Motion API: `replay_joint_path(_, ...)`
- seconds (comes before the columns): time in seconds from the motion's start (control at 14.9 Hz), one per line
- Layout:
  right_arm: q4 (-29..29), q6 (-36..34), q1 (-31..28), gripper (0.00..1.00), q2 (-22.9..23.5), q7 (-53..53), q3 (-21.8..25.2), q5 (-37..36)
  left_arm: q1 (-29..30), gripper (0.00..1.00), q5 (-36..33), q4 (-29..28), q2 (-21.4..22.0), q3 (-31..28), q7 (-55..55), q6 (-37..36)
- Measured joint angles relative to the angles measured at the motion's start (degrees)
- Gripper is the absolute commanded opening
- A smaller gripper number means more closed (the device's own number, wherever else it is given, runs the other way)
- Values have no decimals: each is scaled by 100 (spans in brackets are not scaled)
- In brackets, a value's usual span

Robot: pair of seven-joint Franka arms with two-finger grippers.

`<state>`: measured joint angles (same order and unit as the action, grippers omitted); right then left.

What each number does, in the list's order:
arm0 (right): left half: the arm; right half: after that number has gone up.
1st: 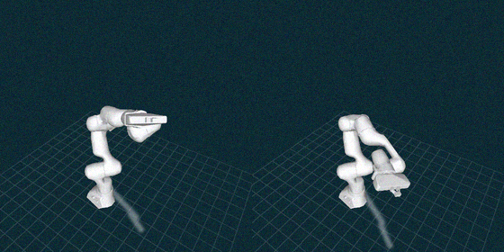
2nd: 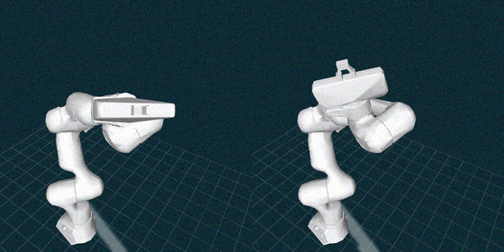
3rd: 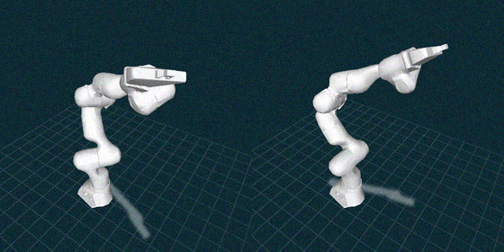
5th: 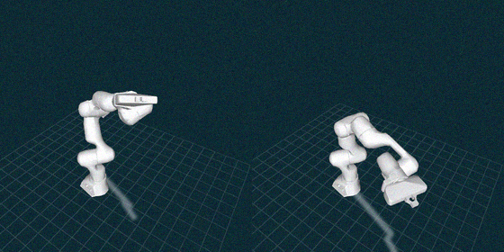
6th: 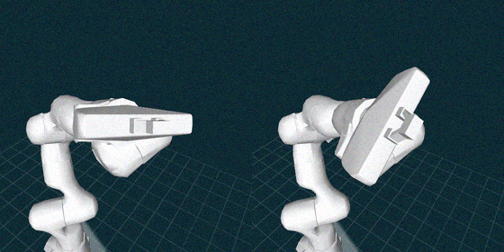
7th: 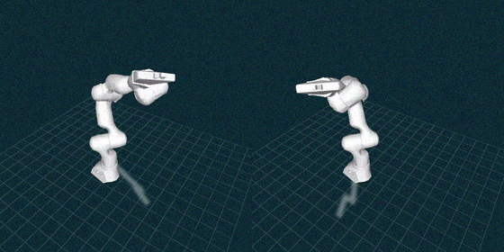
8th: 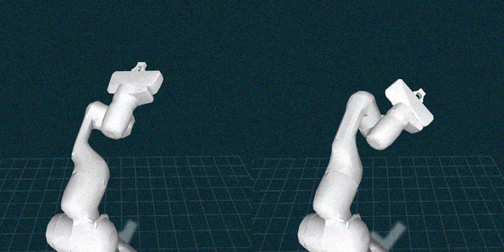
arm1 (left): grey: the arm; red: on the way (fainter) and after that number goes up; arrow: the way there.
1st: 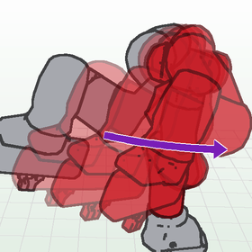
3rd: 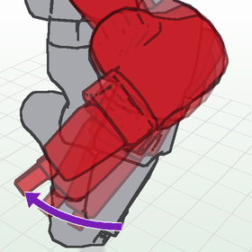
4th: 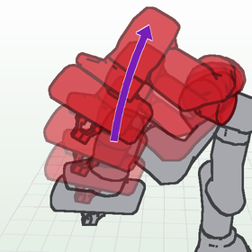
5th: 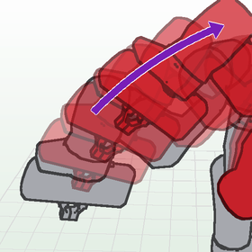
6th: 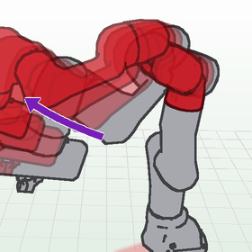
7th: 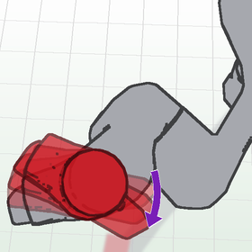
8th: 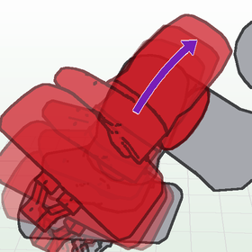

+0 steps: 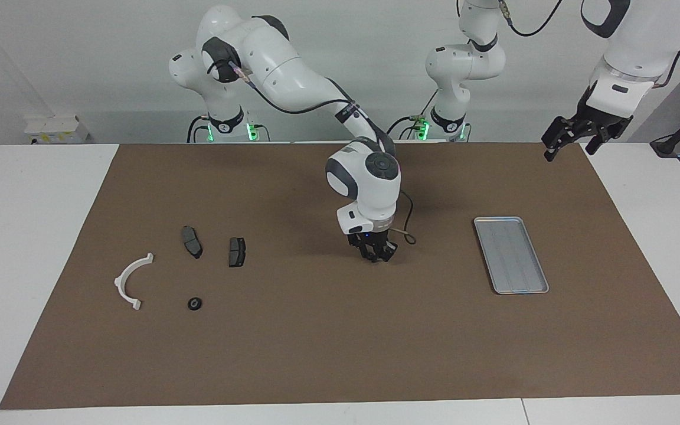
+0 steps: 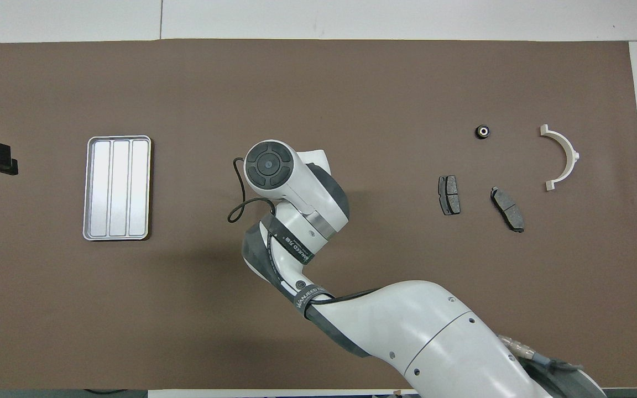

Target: Place bearing gear from tray to pile

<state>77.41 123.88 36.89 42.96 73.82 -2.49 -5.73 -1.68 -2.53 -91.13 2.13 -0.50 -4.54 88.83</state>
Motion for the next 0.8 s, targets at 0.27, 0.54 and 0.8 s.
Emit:
replay_joint_path(0.27,25,24,-1,0,-14,0,1,0,-81,100,0,-139,9,13,-10,-98)
replay_joint_path(0.54,-46,-369,-155,0,-47,-232,53,-59,-119,100,0,-145,35,17,-14,-103)
replay_joint_path(0.8,-296,-1236,-932,0,-366,-1795,58,-59,-165,100,2,-146,57,16,-14,-336)
